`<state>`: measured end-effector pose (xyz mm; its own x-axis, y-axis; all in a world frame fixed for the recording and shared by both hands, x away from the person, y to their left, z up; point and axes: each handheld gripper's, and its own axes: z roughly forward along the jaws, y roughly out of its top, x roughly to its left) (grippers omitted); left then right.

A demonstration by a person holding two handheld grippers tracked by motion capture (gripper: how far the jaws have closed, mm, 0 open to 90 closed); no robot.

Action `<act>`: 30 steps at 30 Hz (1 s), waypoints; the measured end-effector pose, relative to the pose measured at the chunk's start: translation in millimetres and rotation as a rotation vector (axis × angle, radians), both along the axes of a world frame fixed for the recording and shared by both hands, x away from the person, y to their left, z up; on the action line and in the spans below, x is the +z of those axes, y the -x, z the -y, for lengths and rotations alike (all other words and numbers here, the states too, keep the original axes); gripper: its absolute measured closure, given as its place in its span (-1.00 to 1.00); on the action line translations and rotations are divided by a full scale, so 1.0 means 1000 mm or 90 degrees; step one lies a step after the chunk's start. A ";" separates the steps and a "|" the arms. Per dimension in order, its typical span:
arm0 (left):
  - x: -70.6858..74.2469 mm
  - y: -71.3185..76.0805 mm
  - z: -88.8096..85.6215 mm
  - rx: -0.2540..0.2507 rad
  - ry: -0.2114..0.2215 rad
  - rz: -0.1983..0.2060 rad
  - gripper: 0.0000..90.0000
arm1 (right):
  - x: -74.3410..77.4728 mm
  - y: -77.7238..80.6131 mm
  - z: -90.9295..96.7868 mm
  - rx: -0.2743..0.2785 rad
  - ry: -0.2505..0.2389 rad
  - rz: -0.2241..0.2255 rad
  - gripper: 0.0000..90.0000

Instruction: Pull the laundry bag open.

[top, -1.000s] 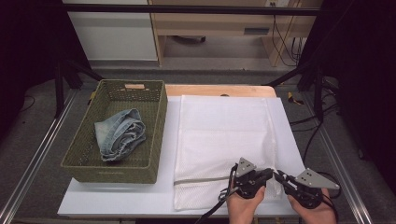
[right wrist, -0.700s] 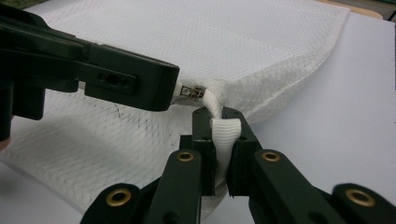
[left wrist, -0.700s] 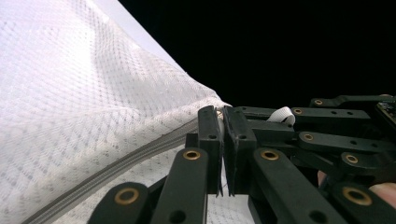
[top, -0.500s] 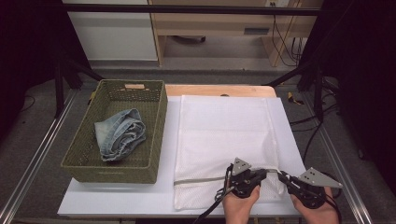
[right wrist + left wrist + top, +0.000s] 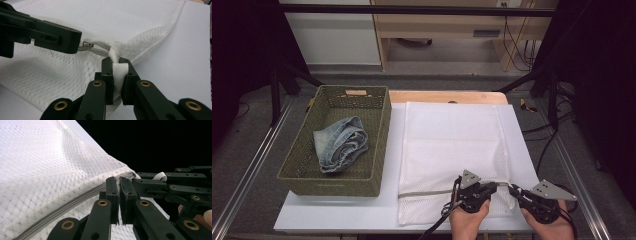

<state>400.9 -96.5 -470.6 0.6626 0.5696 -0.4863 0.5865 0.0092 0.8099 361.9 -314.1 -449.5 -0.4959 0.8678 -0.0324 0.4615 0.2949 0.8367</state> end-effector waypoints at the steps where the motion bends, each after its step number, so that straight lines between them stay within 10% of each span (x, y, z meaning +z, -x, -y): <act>1: 0.000 0.000 0.000 -0.001 0.000 0.000 0.93 | 0.000 0.000 0.000 0.000 0.000 0.000 0.85; 30: 0.003 0.003 -0.010 0.007 -0.043 0.022 0.93 | 0.001 -0.001 -0.001 0.003 0.010 -0.015 0.88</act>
